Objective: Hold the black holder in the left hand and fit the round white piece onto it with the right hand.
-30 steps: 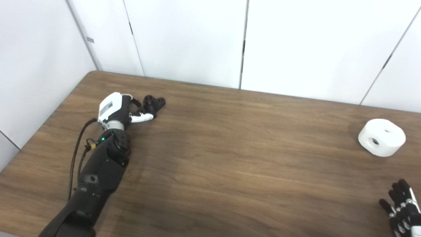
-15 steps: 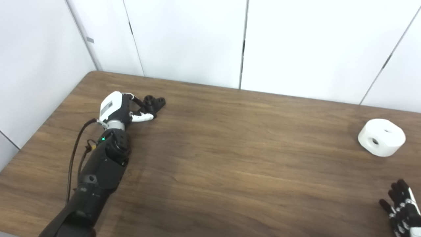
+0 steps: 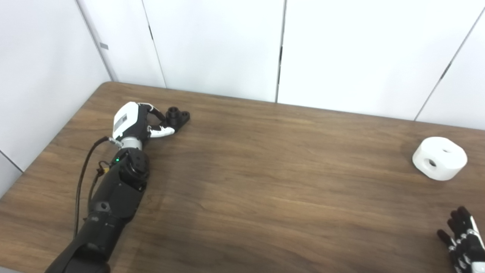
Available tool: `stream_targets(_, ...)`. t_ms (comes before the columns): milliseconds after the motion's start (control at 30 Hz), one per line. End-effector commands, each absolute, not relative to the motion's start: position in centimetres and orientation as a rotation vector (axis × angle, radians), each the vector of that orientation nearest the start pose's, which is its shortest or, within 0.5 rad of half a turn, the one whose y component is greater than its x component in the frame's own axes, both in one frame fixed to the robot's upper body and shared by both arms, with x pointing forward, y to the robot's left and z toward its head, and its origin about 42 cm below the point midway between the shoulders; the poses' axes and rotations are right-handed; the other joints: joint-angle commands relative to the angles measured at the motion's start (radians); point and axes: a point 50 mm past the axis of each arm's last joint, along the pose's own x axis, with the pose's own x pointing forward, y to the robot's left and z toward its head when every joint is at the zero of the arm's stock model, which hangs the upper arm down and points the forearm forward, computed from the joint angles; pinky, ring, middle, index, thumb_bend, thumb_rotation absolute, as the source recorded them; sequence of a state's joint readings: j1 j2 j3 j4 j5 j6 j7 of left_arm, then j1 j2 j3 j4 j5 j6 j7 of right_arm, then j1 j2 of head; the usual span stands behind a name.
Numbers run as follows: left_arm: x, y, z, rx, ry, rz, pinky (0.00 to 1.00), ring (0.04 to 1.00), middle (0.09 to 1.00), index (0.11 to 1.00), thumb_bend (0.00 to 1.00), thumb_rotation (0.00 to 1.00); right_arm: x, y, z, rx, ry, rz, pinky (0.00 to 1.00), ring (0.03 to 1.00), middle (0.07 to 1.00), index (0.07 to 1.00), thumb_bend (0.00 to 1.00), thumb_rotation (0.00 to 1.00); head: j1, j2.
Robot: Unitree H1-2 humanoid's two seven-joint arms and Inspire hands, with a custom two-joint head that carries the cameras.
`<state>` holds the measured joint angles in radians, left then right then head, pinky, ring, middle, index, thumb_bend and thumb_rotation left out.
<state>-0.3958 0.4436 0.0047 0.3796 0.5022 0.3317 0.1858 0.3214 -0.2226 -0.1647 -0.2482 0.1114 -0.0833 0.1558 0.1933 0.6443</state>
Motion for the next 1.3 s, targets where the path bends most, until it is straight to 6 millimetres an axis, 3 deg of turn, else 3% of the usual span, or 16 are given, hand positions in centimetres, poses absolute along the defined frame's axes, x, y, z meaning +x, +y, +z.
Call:
stream_targets(0,41.1,38.7,16.9,0.92,0.188,0.381,0.72,0.819,0.768,0.485,0.52,0.05,16.1,-33.4,10.3,-0.19,0.073,-0.038,1.0,1.0,1.0,1.0,0.63,1.0,0.001,0.0)
stream_targets(167,41.0,38.6,16.8,0.905,0.182,0.375,0.73,0.822,0.766,0.485,0.52,0.05,16.2,-33.3,10.2,-0.191,0.076,-0.044,1.0,1.0,1.0,1.0,0.63,1.0,-0.008,0.003)
stream_targets(400,40.0,36.8,16.7,0.888,0.171,0.299,0.73,0.835,0.78,0.486,0.52,0.05,16.4,-33.0,10.2,-0.194,0.075,-0.041,1.0,1.0,1.0,1.0,0.62,1.0,-0.023,0.006)
stream_targets(733,37.5,31.3,16.7,0.881,0.114,0.108,0.74,0.844,0.786,0.485,0.52,0.05,16.5,-32.3,10.3,-0.203,0.063,-0.027,1.0,1.0,1.0,1.0,0.62,1.0,-0.044,0.014)
stream_targets(867,35.6,28.8,16.0,0.878,0.09,0.005,0.75,0.858,0.786,0.486,0.52,0.05,16.6,-31.9,10.4,-0.197,0.052,-0.019,1.0,1.0,1.0,1.0,0.6,1.0,-0.066,0.023)
stream_targets(967,34.1,27.0,15.5,0.886,0.073,-0.072,0.82,0.863,0.788,0.486,0.52,0.06,16.6,-31.6,10.5,-0.197,0.052,-0.023,1.0,1.0,1.0,1.0,0.62,1.0,-0.082,0.03)
stream_targets(1267,28.8,22.0,15.3,0.928,0.005,-0.303,0.75,0.862,0.786,0.485,0.52,0.06,16.7,-30.3,11.2,-0.195,0.038,-0.013,1.0,1.0,0.999,1.0,0.64,1.0,-0.126,0.059)
